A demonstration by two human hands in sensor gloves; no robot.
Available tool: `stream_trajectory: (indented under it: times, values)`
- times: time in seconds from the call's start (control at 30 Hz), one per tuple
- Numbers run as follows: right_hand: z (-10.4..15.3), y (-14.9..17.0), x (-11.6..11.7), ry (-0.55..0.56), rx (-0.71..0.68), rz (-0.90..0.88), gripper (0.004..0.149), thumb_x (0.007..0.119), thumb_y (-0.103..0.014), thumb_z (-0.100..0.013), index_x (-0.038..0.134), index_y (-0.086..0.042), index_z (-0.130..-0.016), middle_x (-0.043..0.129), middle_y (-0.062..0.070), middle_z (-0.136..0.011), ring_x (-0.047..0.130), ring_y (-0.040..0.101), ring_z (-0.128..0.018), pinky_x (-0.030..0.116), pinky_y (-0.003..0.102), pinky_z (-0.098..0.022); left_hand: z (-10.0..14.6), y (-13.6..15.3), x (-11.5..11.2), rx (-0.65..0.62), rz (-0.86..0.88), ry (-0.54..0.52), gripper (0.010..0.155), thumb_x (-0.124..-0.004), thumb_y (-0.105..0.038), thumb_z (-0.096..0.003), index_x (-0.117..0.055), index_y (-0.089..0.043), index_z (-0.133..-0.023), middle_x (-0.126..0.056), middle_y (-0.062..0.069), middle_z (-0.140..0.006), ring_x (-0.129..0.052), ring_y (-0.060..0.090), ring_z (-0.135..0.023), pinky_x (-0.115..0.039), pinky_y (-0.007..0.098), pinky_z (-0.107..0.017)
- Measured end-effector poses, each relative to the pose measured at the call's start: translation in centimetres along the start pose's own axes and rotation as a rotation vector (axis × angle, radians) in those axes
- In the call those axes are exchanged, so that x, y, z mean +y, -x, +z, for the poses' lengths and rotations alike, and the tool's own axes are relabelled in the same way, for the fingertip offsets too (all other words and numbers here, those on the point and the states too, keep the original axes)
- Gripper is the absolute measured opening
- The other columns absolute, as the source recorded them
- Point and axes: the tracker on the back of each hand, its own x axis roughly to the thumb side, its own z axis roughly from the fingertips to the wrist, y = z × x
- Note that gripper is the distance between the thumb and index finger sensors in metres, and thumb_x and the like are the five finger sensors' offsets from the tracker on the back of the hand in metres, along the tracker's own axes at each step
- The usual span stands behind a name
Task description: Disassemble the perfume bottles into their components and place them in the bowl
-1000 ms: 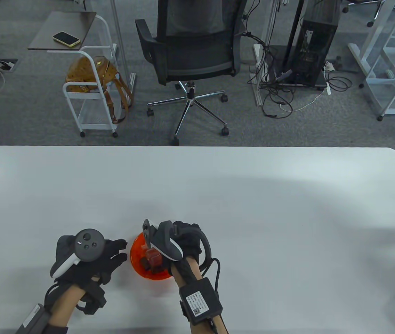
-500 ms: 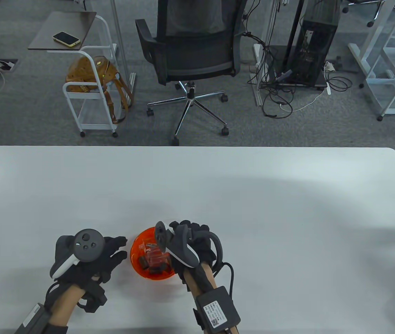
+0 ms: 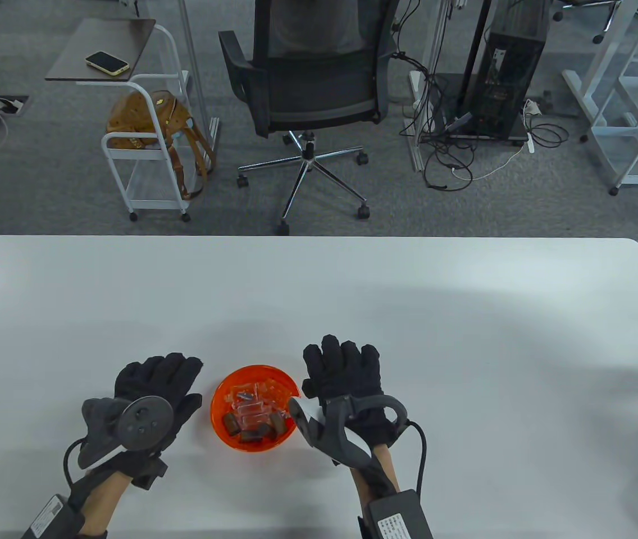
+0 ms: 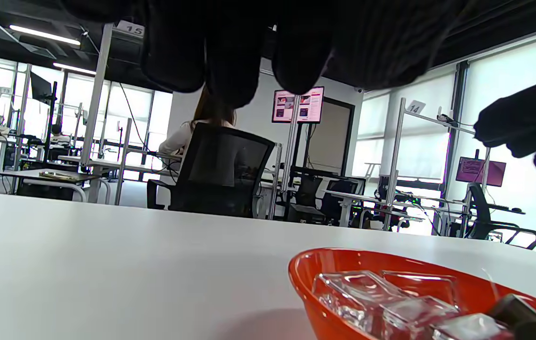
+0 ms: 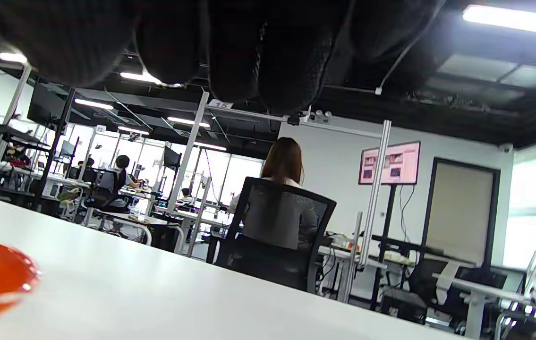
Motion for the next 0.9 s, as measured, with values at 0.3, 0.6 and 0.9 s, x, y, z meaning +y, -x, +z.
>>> stream_trajectory:
  times: [0.3,0.6,0.9]
  values:
    - [0.34,0.14,0.99,-0.043,-0.020,0.050,0.067,0.074,-0.058,-0.034,0.059,-0.039,-0.097,0.062,-0.006,-0.109,0.074,0.025,-0.101,0.055,0.063,-0.074,-0.34,-0.12,-0.35,0.016,-0.050,0.017,0.068,-0.076,-0.049,-0.0438,-0.069,-0.030,-0.108,-0.070,0.013,-0.116,-0.069,0.045,-0.105,-0.044,0.069,-0.075]
    - [0.36,0.32,0.53,-0.107,-0.022,0.050,0.069,0.074,-0.058,-0.034,0.057,-0.039,-0.098,0.060,-0.005,-0.110,0.071,0.028,-0.102,0.052,0.065,-0.074,-0.28,-0.25,-0.68,0.016,-0.059,0.051,0.068,-0.076,-0.051,-0.0437,-0.068,-0.031,-0.109,-0.070,0.012,-0.117,-0.069,0.044,-0.106,-0.045,0.071,-0.075]
    - [0.40,0.11,0.37,-0.132,-0.020,0.030,0.068,0.074,-0.058,-0.034,0.058,-0.038,-0.097,0.062,-0.004,-0.110,0.073,0.028,-0.101,0.053,0.065,-0.073,-0.23,-0.17,-0.79,0.027,-0.037,0.079,0.068,-0.076,-0.051,-0.0438,-0.068,-0.032,-0.109,-0.069,0.012,-0.117,-0.069,0.044,-0.106,-0.045,0.071,-0.075]
